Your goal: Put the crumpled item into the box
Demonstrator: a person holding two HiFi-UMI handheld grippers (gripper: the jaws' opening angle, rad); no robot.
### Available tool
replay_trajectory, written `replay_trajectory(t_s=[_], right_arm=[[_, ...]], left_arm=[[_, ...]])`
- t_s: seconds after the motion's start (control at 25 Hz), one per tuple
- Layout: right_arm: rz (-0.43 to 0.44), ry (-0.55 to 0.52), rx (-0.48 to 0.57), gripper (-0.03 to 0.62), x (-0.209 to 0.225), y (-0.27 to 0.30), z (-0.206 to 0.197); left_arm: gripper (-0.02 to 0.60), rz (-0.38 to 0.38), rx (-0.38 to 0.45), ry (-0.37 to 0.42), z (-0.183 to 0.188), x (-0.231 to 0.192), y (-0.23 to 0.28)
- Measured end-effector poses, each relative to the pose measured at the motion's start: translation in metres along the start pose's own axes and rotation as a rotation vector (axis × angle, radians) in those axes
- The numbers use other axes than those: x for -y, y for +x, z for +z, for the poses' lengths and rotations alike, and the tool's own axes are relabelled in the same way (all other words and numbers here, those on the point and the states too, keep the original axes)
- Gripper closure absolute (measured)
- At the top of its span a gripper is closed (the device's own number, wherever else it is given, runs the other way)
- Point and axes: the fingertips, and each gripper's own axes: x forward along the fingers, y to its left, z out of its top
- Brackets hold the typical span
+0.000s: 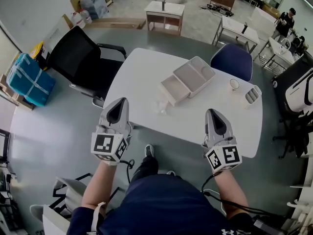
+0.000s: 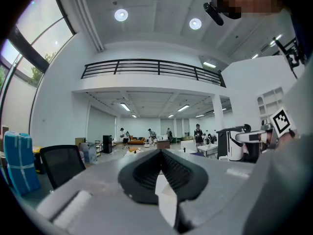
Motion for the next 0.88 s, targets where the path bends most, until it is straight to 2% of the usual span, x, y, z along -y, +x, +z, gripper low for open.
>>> replay_trajectory(t_s=[0.28,0.56,0.88], right_arm=[[-0.034,0.010,-0.057,0.592,0.001,0.061,-0.013],[-0.073,0.025,-0.124,0.592,-0.004,0.108,-0.034],[-0.082,0.030,-0.172,0.592,-0.022,0.152,-0.054]], left_arm=[[0.580,-0.087,-0.023,0.024,-0.009,-0.033,0.061],[0.580,-0.153,-0.049,-0.026,-0.020,-0.062,0.098],[0.580,-0.179,-0.035,-0.063,-0.018,-0.103,0.124]])
